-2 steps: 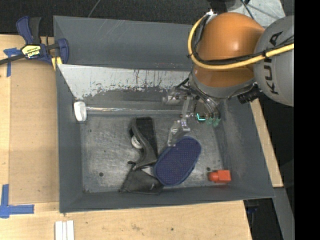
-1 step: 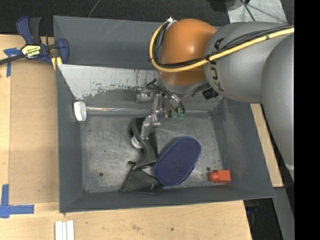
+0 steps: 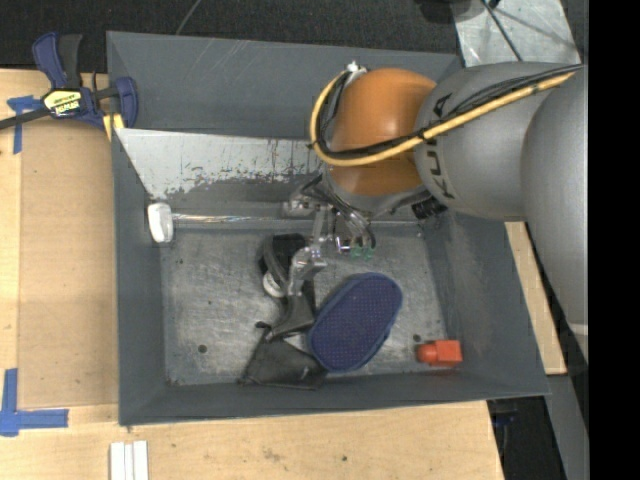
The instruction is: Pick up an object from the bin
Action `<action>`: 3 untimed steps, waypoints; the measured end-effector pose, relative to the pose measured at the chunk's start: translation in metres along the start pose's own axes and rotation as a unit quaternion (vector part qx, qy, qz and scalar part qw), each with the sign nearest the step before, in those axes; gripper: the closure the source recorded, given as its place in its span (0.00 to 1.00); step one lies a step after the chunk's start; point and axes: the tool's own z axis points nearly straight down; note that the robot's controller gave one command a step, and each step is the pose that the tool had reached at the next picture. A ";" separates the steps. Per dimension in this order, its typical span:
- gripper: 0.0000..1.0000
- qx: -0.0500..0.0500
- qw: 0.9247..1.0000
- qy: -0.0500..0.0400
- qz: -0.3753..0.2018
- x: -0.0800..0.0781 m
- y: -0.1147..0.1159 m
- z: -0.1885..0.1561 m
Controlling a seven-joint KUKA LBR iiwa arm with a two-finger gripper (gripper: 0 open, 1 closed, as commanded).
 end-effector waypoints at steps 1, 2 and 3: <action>0.00 0.004 0.967 0.008 0.254 0.009 0.009 -0.014; 0.00 0.002 0.978 0.003 0.207 0.024 0.006 0.020; 1.00 0.002 0.978 0.002 0.208 0.024 0.005 0.020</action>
Offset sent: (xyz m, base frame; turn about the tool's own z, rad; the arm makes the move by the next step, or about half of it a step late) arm -0.0103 0.0084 0.0128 0.5152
